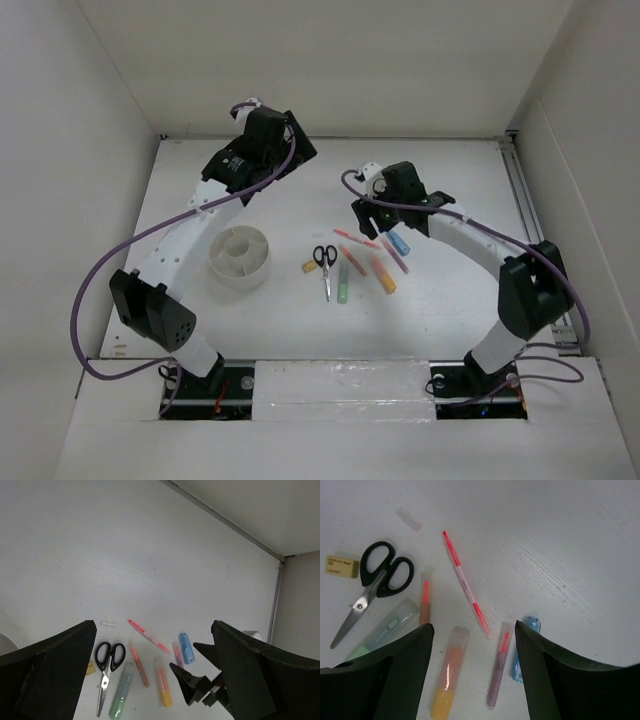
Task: Sort the stationery into containers
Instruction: Pick up the pen from the center of the board.
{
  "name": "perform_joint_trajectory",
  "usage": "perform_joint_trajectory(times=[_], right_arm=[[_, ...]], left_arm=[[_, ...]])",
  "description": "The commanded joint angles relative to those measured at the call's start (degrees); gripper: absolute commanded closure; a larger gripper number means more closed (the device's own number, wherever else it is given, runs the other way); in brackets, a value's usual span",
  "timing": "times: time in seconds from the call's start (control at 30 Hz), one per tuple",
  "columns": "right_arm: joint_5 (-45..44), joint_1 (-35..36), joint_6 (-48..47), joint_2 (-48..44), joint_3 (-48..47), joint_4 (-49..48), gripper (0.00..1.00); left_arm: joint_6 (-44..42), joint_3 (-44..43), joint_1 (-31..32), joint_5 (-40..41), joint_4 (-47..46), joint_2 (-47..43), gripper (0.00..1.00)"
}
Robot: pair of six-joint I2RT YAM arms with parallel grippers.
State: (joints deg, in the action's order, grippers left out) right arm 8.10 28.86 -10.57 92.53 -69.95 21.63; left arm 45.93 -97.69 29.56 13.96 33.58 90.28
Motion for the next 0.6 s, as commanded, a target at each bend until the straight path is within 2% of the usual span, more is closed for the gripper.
perform_joint_trajectory(times=[0.0, 0.17, 0.23, 0.57], right_arm=[[2.10, 1.10, -3.49, 3.87, -4.13, -2.82, 0.28], [1.13, 1.11, -4.73, 8.53, -4.13, -3.96, 0.30], [1.13, 1.11, -5.42, 11.25, -4.93, -2.74, 0.34], [-0.80, 1.11, -7.01, 17.76, -7.83, -0.72, 0.35]], left_arm=[[-2.15, -2.59, -1.78, -3.75, -1.95, 0.94, 0.00], [-5.58, -2.60, -6.70, -8.67, -1.24, 0.42, 0.00], [-6.64, -2.59, -8.81, -10.17, -1.24, -0.80, 0.00], [-12.80, -3.74, -8.82, -8.07, 0.61, -3.09, 0.00]])
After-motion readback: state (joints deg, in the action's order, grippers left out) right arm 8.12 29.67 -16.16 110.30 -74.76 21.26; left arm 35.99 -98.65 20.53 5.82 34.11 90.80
